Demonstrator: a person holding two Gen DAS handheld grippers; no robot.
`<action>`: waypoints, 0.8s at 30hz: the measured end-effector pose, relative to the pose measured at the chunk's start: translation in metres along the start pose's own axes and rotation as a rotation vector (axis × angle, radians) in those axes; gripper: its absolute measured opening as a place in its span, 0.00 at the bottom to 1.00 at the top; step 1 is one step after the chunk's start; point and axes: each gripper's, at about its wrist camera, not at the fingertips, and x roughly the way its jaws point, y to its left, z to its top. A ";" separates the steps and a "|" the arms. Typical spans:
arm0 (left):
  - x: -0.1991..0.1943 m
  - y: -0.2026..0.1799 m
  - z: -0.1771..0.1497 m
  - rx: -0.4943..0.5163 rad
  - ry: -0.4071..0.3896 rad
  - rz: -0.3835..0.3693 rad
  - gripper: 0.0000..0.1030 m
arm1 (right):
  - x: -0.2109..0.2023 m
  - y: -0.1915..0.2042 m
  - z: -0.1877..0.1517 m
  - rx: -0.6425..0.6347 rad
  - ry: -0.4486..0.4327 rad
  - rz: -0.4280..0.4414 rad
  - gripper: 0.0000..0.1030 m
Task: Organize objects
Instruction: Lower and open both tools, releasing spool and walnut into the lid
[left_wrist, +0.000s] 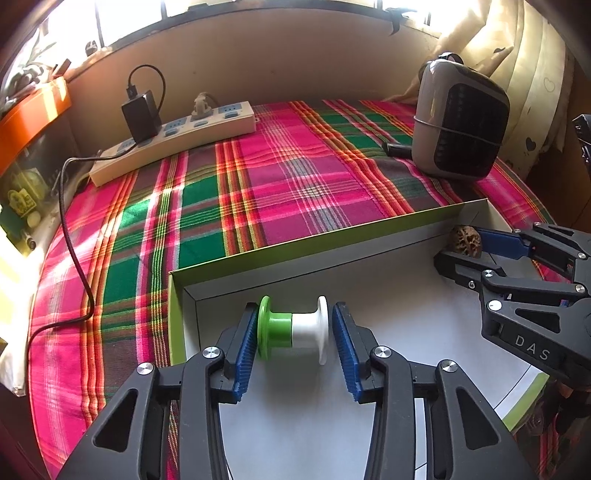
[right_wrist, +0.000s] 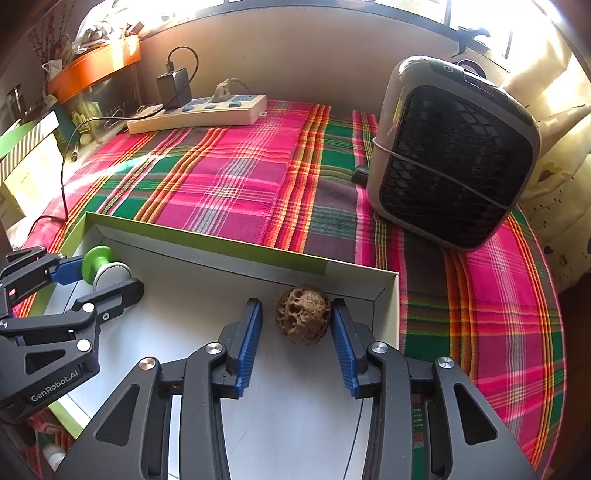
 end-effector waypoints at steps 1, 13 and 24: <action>0.000 0.000 0.000 0.000 0.001 0.001 0.38 | 0.000 0.000 0.000 0.002 -0.001 0.003 0.41; -0.010 0.002 -0.002 -0.020 -0.001 -0.005 0.41 | -0.007 0.000 -0.002 0.021 -0.016 0.000 0.49; -0.038 -0.007 -0.011 -0.009 -0.042 -0.015 0.44 | -0.034 -0.004 -0.009 0.046 -0.065 0.020 0.51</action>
